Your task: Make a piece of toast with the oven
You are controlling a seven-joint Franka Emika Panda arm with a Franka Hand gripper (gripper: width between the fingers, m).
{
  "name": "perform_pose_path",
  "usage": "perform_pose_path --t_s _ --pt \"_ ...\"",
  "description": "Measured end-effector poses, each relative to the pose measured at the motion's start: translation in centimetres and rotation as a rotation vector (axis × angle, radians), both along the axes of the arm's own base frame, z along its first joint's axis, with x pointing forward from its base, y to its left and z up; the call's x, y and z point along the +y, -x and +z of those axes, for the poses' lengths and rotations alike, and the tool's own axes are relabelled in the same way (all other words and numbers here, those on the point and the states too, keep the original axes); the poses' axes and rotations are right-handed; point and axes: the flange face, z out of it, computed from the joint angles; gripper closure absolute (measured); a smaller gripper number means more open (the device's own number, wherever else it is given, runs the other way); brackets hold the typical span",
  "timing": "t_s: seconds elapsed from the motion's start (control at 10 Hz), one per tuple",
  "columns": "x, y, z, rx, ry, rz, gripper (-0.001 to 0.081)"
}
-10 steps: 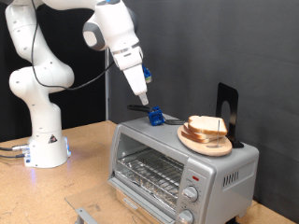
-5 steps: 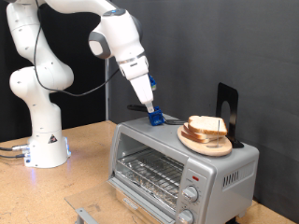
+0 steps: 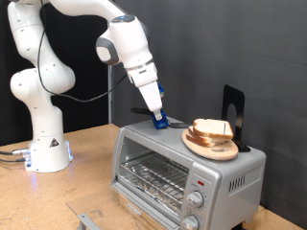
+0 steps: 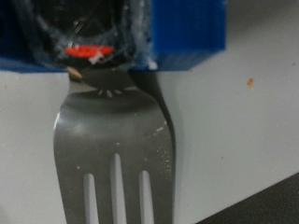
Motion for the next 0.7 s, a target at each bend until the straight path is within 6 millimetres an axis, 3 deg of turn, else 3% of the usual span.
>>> perform_pose_path --t_s 0.7 --pt "0.6 -0.2 -1.4 0.011 -0.003 -0.011 -0.0002"
